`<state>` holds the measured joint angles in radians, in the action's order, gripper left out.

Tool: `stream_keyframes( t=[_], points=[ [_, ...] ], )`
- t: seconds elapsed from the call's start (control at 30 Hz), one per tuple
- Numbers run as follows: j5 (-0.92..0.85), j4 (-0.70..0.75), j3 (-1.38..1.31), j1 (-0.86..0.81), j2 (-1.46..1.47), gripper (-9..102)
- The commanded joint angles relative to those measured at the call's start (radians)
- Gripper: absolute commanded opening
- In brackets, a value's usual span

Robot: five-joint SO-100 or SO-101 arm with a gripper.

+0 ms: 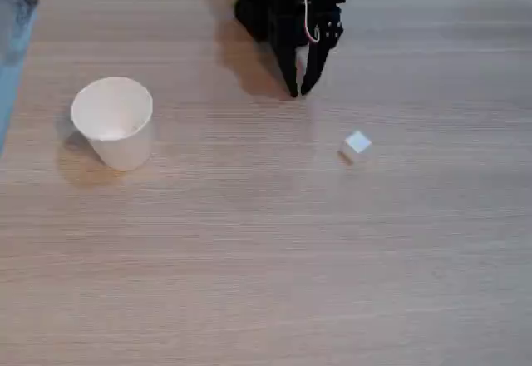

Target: Grasp a block and put it in the bin.

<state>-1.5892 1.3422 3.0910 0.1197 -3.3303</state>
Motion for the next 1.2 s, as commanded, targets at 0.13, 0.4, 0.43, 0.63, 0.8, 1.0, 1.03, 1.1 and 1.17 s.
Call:
stream_keyframes(
  t=[0.13,0.4,0.43,0.63,0.8,1.0,1.03,1.1,1.17],
  points=[
    [0.008,0.005,0.014,0.003,-0.002,6],
    [0.008,0.005,0.014,0.003,-0.002,6],
    [0.008,0.005,0.014,0.003,-0.002,6],
    [0.008,0.005,0.014,0.003,-0.002,6],
    [0.008,0.005,0.014,0.003,-0.002,6],
    [0.008,0.005,0.014,0.002,-0.002,6],
    [0.008,0.005,0.014,0.002,-0.002,6],
    [0.003,0.005,0.014,-0.003,-0.002,6],
    [0.003,0.005,0.014,-0.014,-0.002,9]
  ],
)
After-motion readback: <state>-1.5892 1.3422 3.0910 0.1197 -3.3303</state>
